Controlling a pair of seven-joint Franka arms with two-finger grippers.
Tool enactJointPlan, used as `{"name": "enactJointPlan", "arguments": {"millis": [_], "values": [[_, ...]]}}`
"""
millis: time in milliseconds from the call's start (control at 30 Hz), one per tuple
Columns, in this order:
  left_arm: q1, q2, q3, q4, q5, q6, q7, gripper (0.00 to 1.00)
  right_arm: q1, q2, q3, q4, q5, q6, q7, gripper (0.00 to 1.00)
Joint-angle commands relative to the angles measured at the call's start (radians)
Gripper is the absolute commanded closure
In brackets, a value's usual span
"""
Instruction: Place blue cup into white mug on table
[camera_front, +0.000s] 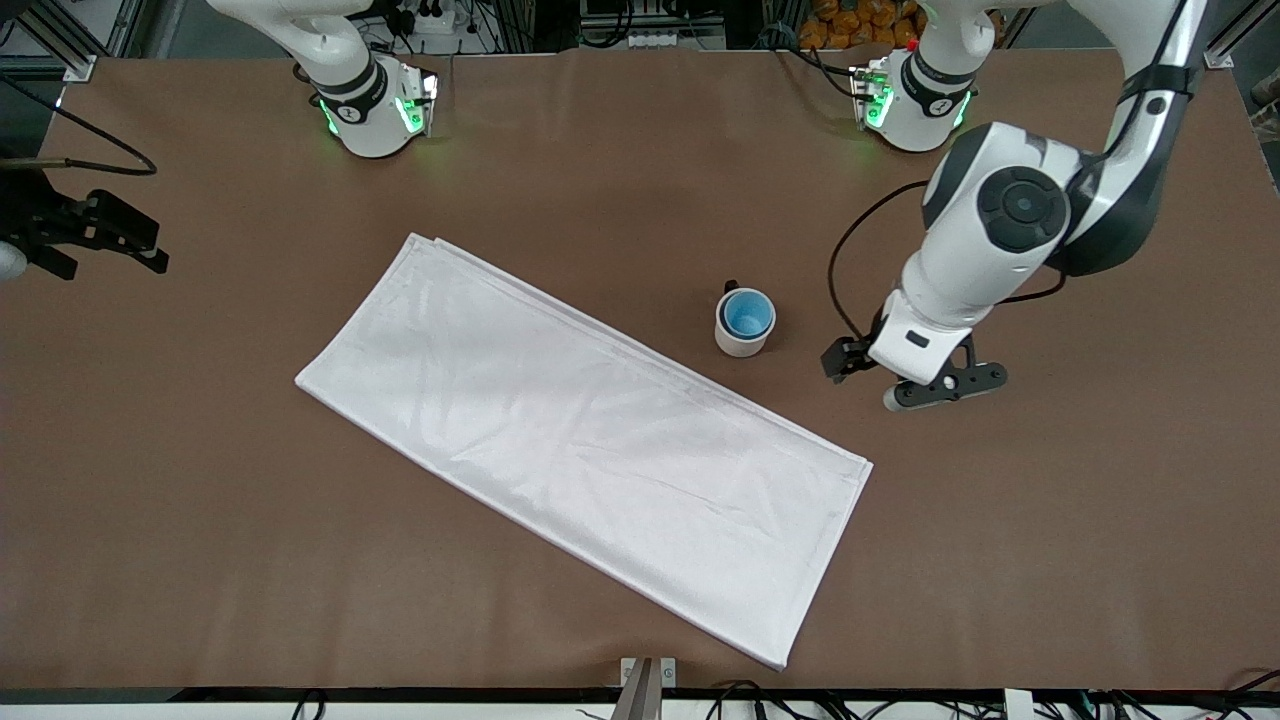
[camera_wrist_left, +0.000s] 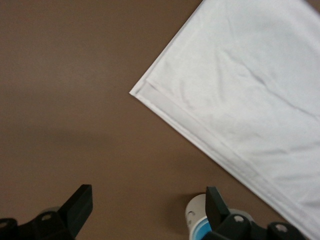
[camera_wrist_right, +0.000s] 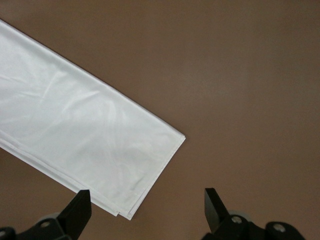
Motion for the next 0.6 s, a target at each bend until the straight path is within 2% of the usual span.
{"name": "enactJointPlan", "arguments": {"millis": [0, 100, 167, 333, 433, 567], "values": [[0.004, -0.080, 0.075, -0.018, 0.001, -0.139, 0.238, 0.00, 0.017, -0.012, -0.030, 0.013, 0.018, 0.005, -0.012, 0.00], [0.006, -0.115, 0.129, -0.026, -0.037, -0.234, 0.385, 0.00, 0.024, -0.012, -0.032, 0.012, 0.017, 0.008, -0.010, 0.00], [-0.003, -0.162, 0.192, -0.044, -0.083, -0.281, 0.480, 0.00, 0.026, -0.012, -0.030, 0.012, 0.017, 0.008, -0.010, 0.00], [-0.086, -0.322, 0.337, -0.168, -0.117, -0.300, 0.549, 0.00, 0.028, -0.012, -0.030, 0.012, 0.018, 0.011, -0.009, 0.00], [-0.098, -0.370, 0.359, -0.209, -0.117, -0.300, 0.549, 0.00, 0.020, -0.014, -0.027, 0.012, 0.020, 0.015, -0.009, 0.00], [-0.089, -0.374, 0.361, -0.187, -0.111, -0.298, 0.546, 0.00, 0.015, -0.017, -0.026, 0.015, 0.025, 0.014, -0.010, 0.00]]}}
